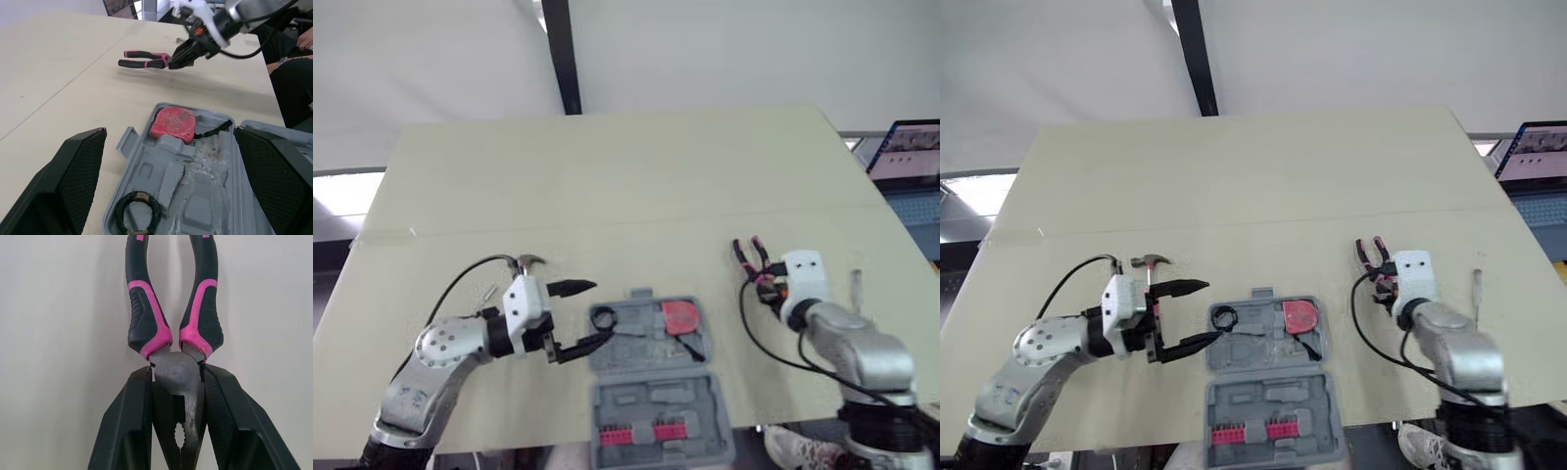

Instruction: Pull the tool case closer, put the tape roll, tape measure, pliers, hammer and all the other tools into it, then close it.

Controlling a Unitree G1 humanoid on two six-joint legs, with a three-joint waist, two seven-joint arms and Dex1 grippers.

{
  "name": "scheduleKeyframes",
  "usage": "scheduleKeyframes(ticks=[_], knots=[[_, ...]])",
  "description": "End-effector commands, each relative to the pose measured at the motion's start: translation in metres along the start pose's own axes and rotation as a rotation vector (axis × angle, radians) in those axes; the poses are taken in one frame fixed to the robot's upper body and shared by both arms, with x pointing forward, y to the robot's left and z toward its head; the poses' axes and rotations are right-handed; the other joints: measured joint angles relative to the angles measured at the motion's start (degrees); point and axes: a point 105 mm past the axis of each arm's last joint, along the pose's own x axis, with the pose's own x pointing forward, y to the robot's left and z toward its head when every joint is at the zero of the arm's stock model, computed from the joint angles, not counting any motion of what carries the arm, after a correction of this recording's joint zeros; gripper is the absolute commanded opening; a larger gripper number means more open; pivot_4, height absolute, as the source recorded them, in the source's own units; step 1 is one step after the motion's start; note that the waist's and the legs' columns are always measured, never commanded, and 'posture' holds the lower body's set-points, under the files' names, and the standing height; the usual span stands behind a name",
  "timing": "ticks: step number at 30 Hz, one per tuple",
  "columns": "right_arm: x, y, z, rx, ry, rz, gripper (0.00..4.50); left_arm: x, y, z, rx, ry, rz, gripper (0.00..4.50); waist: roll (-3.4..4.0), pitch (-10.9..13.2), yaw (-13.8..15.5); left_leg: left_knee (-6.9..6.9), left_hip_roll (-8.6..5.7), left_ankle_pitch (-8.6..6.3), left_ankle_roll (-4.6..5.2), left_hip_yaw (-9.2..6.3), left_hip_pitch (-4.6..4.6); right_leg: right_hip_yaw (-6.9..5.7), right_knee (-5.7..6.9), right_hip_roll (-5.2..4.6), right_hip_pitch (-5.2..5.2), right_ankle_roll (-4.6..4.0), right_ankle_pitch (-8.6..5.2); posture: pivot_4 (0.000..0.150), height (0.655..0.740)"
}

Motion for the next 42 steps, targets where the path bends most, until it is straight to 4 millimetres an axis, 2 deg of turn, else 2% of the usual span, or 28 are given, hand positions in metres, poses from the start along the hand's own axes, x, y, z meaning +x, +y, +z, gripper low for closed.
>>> scheduleKeyframes(ticks=[1, 6, 11, 19, 24, 34, 42], knots=[[-0.026, 0.037, 0.028, -0.243, -0.063, 0.332, 0.96, -0.009, -0.001, 0.007, 0.021, -0.007, 0.013, 4.5, -0.01, 0.0, -0.06, -0.05, 0.04, 0.0, 0.0, 0.03, 0.03, 0.0, -0.04, 0.03, 0.0, 0.0, 0.0, 0.15, 0.74], [-0.051, 0.058, 0.036, -0.464, 0.0, 0.606, 0.96, -0.013, -0.002, 0.006, 0.018, 0.0, 0.026, 4.5, -0.21, 0.12, 0.43, 0.09, 0.04, -0.03, 0.05, 0.04, 0.02, -0.01, -0.07, 0.01, 0.09, 0.0, 0.0, 0.15, 0.74], [-0.066, 0.085, 0.043, -0.585, 0.051, 0.812, 0.96, -0.018, -0.004, 0.002, 0.013, 0.007, 0.043, 4.5, -0.25, 0.15, 0.46, 0.17, 0.04, -0.03, 0.06, 0.01, -0.02, -0.03, -0.07, 0.01, 0.09, 0.01, 0.01, 0.15, 0.74], [-0.075, 0.119, 0.044, -0.693, 0.13, 0.968, 0.96, -0.037, -0.016, -0.016, -0.008, 0.05, 0.069, 4.5, -0.29, 0.17, 0.26, 0.17, 0.05, -0.03, 0.05, -0.02, -0.05, -0.06, -0.09, 0.01, 0.07, 0.01, 0.01, 0.15, 0.74], [-0.065, 0.139, 0.039, -0.761, 0.131, 1.002, 0.96, -0.047, -0.026, -0.025, -0.033, 0.073, 0.072, 4.5, -0.35, 0.17, 0.35, 0.19, 0.05, -0.03, 0.05, -0.03, -0.07, -0.06, -0.08, 0.01, 0.07, 0.01, 0.01, 0.15, 0.74], [-0.034, 0.162, 0.031, -0.834, 0.125, 1.022, 0.96, -0.058, -0.03, -0.027, -0.03, 0.108, 0.072, 4.5, -0.38, 0.15, 0.19, 0.19, 0.04, -0.03, 0.05, -0.05, -0.09, -0.09, -0.06, 0.01, 0.03, 0.01, 0.01, 0.15, 0.74], [-0.018, 0.168, 0.027, -0.834, 0.121, 1.025, 0.96, -0.056, -0.03, -0.024, -0.012, 0.115, 0.079, 4.5, -0.38, 0.15, 0.14, 0.19, 0.05, -0.03, 0.05, -0.06, -0.1, -0.1, -0.05, 0.01, 0.02, 0.01, 0.01, 0.15, 0.74]])
